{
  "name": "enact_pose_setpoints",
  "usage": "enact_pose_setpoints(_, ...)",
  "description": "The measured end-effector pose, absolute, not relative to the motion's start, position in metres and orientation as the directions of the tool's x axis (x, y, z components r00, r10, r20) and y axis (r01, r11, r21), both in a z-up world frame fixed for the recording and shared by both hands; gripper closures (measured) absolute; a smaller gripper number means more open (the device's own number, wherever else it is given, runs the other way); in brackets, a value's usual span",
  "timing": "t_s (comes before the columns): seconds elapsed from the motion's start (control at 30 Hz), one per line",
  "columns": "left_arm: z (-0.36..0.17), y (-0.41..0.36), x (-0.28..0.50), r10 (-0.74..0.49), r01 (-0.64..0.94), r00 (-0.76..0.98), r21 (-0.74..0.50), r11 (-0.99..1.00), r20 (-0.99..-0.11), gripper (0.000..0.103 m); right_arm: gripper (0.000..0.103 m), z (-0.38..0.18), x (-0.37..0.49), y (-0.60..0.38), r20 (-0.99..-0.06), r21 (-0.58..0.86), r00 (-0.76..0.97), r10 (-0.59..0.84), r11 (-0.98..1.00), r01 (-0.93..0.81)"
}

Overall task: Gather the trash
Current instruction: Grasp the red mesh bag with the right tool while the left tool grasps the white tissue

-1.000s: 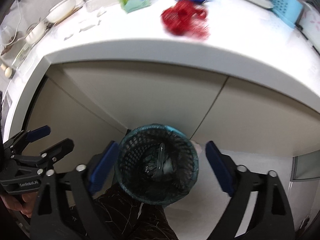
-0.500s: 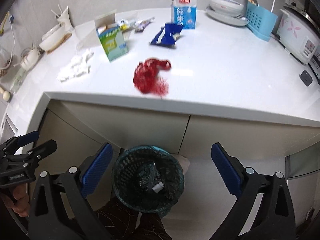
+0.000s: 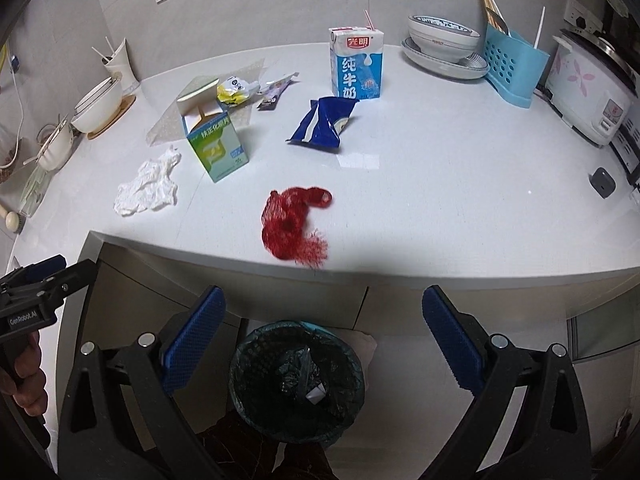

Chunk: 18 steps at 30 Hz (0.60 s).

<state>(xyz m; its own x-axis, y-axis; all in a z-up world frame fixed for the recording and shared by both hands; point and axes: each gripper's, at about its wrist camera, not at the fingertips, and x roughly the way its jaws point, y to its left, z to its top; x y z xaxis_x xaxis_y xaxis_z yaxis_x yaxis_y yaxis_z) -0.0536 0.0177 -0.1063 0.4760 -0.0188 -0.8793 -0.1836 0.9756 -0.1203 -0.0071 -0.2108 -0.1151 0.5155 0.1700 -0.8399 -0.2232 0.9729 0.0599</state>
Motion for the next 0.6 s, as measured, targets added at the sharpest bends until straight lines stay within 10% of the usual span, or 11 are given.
enact_pose_setpoints(0.6, -0.130, 0.064, 0.036, -0.017, -0.171, 0.397, -0.092, 0.981, -0.918, 0.006, 0.025, -0.134, 0.063, -0.178, -0.893, 0.057, 0.432, 0.125, 0.984, -0.167)
